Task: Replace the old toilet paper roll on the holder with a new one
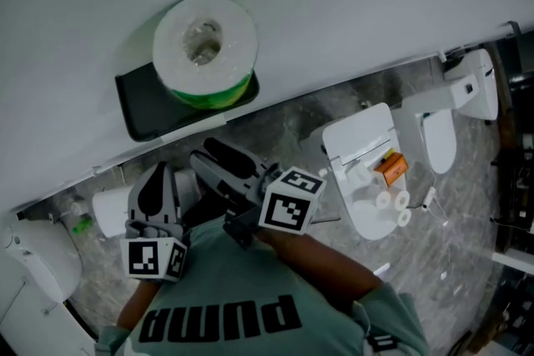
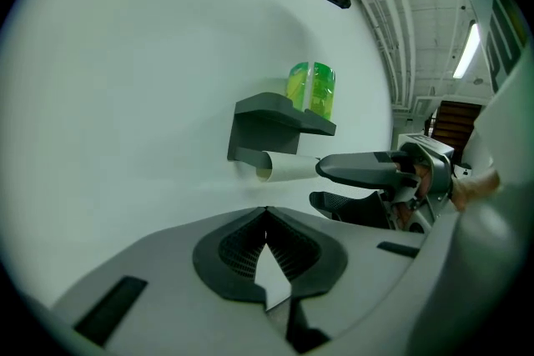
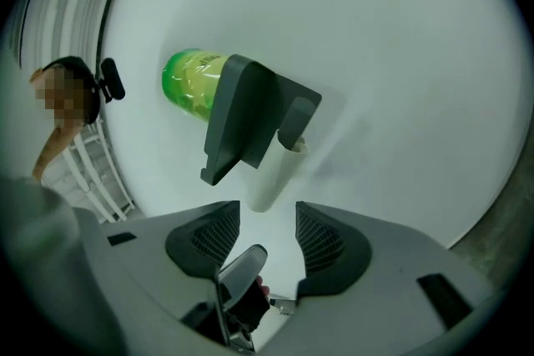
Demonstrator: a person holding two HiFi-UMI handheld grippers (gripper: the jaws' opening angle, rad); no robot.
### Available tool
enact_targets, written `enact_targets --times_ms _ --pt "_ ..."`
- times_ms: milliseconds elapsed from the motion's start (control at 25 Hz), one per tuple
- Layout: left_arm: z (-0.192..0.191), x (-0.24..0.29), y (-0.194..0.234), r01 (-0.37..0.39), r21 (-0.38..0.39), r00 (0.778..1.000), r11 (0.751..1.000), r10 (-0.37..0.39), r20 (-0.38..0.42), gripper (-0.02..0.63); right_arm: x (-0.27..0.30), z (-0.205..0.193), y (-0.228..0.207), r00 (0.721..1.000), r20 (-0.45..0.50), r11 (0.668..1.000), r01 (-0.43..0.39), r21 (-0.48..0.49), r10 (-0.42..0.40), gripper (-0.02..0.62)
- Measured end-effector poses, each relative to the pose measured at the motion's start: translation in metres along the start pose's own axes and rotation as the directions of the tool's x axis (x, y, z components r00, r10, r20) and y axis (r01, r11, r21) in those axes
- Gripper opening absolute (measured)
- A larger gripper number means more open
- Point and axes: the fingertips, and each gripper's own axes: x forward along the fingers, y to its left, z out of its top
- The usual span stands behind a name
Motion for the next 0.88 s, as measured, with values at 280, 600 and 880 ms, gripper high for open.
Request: enact_targets --times_ms 280,600,880 --pt "0.007 0.002 0.022 0.09 -0.004 0.996 0.996 -0.09 0.019 0.003 0.024 0.011 0.001 0.992 0.123 0.991 0.008 0.133 -0.024 0.222" --pt "0.013 0.006 0.031 0.163 0.052 0.986 0.985 -0.165 0.03 0.003 0.035 0.008 0.004 0.985 0.165 0.986 0.016 0.166 -0.044 0.222" --pt "0.02 0.005 0.015 0.107 0.027 0.993 0.994 -0.108 0.041 0.003 0.041 0.016 0.007 0.987 0.155 0.972 -0.064 0.228 0.029 0.221"
